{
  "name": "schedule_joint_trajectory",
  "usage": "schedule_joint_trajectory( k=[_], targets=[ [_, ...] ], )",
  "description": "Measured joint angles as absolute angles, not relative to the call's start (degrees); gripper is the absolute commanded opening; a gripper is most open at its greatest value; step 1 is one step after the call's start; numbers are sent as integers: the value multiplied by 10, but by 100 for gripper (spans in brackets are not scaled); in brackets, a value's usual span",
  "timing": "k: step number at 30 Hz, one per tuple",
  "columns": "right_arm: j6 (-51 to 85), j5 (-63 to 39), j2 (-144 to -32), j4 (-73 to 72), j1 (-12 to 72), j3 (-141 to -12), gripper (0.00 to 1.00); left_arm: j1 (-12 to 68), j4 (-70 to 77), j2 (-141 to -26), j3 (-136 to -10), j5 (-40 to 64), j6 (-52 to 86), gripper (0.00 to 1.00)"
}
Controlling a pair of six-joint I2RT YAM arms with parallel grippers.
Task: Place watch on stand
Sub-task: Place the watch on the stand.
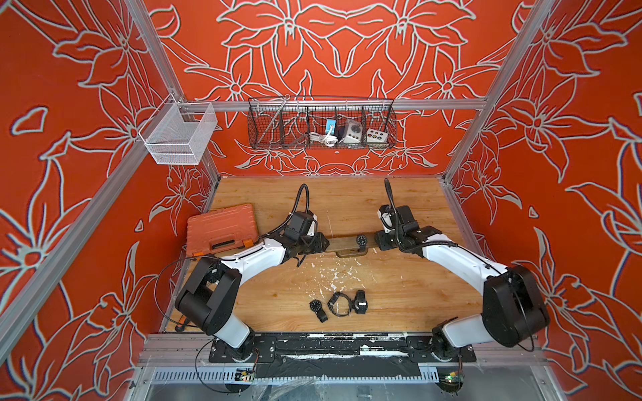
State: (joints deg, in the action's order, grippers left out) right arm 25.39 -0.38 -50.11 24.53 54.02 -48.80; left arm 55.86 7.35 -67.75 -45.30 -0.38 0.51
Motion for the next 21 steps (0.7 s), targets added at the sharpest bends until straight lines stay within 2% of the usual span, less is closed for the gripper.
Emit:
schedule_joint_trajectory(
  k=[5,9,14,21],
  targets=[
    [244,31,-507,282,518,-510,27,555,61,-666,-442,-36,38,52],
    [229,34,-507,294,447,-518,27,528,54,-631,-412,-53,83,60],
    [203,29,-526,300,353,-518,27,449,27,-585,-376,-61,155,69],
    [177,20,-593,282,284,-518,26,345,-20,-593,-371,-44,245,76]
  ],
)
